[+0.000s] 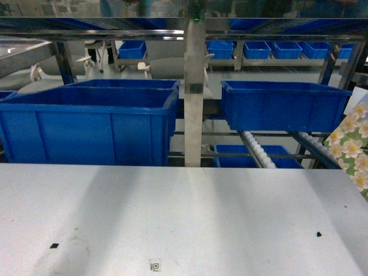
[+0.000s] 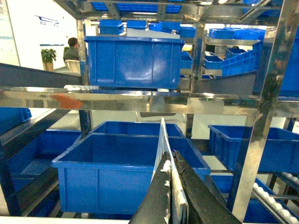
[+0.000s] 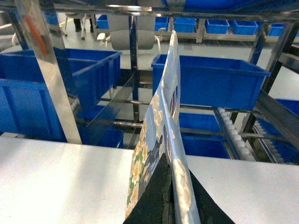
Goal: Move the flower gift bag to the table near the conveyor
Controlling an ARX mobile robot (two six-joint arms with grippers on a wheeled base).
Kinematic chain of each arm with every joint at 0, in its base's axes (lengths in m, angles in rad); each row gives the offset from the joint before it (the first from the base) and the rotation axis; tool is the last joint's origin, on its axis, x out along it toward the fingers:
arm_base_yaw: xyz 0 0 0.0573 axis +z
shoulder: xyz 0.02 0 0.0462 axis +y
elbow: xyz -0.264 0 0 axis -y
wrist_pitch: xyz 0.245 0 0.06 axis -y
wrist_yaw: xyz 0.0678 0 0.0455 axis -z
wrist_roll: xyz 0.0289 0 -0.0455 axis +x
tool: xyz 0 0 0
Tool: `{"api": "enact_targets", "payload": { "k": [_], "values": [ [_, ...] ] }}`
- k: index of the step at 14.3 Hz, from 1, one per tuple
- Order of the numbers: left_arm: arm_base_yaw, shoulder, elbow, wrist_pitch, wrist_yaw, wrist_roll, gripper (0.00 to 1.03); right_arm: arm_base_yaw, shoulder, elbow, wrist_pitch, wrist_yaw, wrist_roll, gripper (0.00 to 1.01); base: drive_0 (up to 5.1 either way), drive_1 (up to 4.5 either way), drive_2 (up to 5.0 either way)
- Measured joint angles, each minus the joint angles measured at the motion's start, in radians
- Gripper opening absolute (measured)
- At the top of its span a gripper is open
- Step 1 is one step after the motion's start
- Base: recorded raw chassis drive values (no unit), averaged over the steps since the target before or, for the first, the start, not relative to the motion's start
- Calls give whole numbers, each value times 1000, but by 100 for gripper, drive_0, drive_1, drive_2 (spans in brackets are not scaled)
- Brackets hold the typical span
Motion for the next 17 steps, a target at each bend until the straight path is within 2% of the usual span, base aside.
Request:
{"api": "enact_targets", "payload": {
  "k": [2,4,7,9,11,13,16,17],
  "values": [
    [0,0,0,0,0,0,2,32,163,33,57,12,1,2,0,0,0],
    [0,0,0,0,0,0,2,45,301,94,71,32,9,2,0,0,0],
    [0,0,0,0,0,0,2,17,447,172,28,28,42,2,0,0,0],
    [0,0,0,0,0,0,2,11,502,178,10,32,76,2,0,0,0],
    [0,0,0,0,0,0,2,27,549,178,26,28,90,2,0,0,0],
    [0,0,0,0,0,0,2,44,563,171,40,30,90,2,0,0,0],
    [0,0,0,0,0,0,2,42,569,101,85,35,94,2,0,0,0],
    [0,0,0,0,0,0,2,37,556,77,95,45,113,16,0,0,0]
  ]
}}
